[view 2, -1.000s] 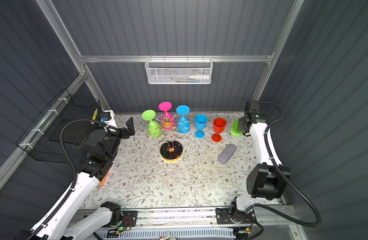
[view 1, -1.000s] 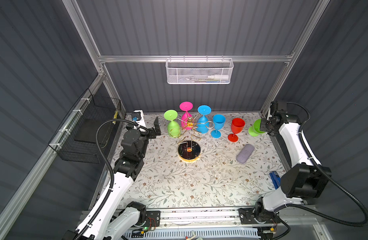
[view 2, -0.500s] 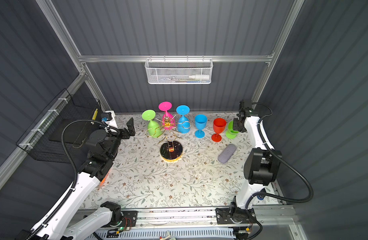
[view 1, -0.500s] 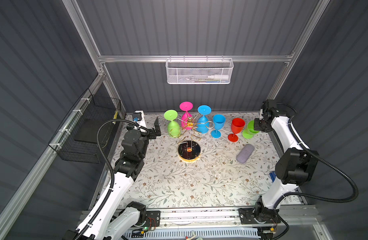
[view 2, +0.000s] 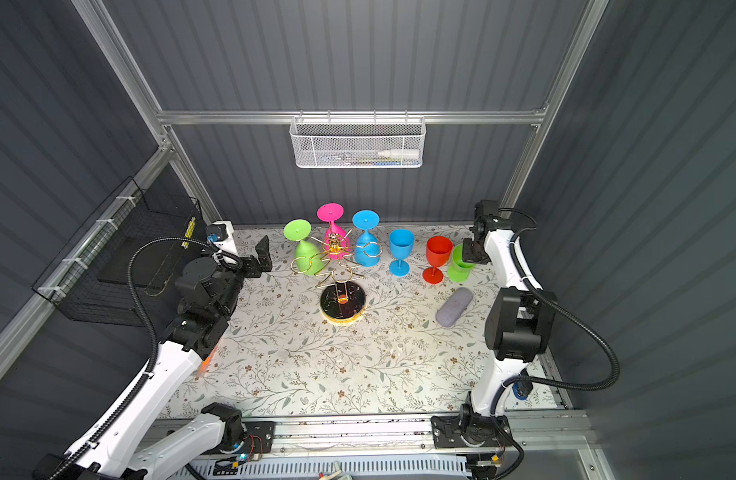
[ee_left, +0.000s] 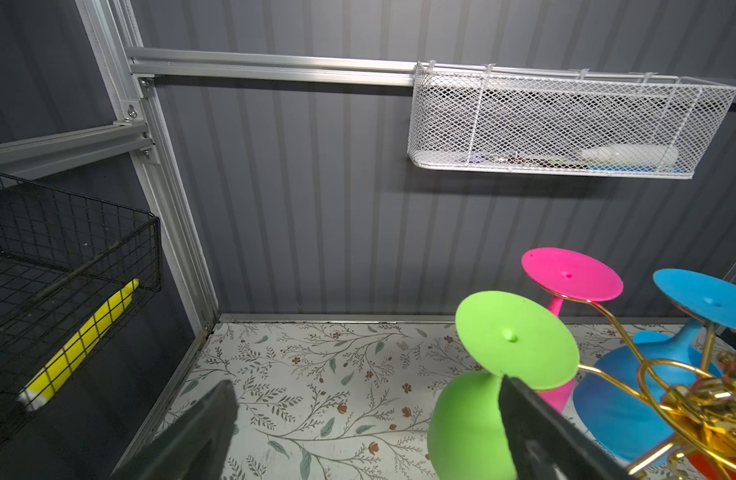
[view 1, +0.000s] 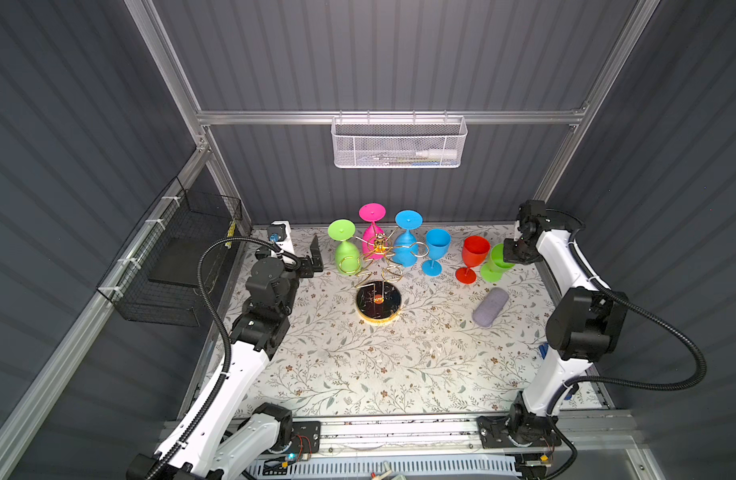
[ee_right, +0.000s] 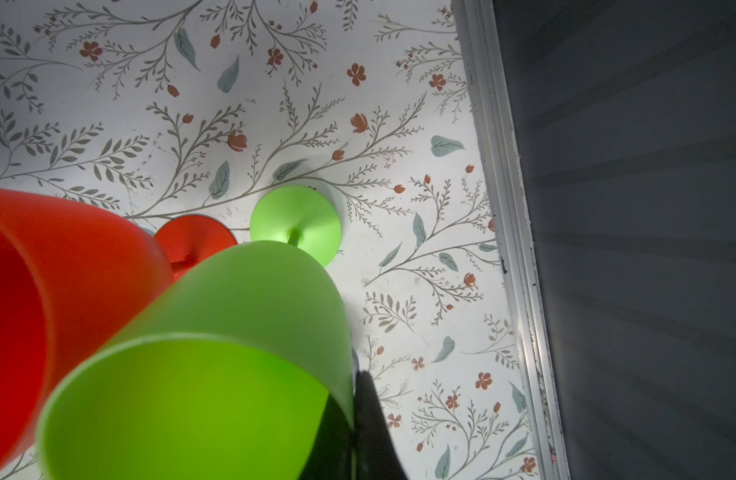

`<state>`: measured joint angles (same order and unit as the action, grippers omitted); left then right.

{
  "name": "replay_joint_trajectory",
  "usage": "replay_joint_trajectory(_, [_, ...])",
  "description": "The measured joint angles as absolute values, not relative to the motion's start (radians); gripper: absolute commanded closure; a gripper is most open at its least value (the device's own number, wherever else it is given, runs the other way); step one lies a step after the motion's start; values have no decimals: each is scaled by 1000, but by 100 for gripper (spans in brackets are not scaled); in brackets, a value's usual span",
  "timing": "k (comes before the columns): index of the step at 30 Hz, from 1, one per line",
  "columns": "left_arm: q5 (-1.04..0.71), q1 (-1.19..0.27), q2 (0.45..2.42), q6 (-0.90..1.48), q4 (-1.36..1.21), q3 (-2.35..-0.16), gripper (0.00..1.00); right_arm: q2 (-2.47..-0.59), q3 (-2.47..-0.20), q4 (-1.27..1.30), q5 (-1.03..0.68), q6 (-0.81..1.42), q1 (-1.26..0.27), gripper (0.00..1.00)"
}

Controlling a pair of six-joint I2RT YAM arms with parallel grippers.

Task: Take the wine glass off the wine glass rack
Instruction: 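Lower the green glass upright onto the table beside the red glass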

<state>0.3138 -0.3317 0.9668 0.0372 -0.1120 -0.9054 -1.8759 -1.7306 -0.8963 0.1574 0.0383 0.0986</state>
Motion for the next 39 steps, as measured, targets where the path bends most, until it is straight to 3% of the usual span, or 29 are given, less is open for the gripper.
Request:
replay_joint_trajectory(14, [299, -325, 981, 37, -112, -905, 0, -1907, -1816, -1000, 156, 22, 82, 97])
replay_joint_trajectory(22, [287, -322, 987, 37, -112, -905, 0, -1932, -1823, -1019, 161, 17, 80, 90])
replay_joint_trajectory(39, [272, -319, 987, 37, -112, -906, 0, -1932, -1836, -1026, 169, 17, 97, 92])
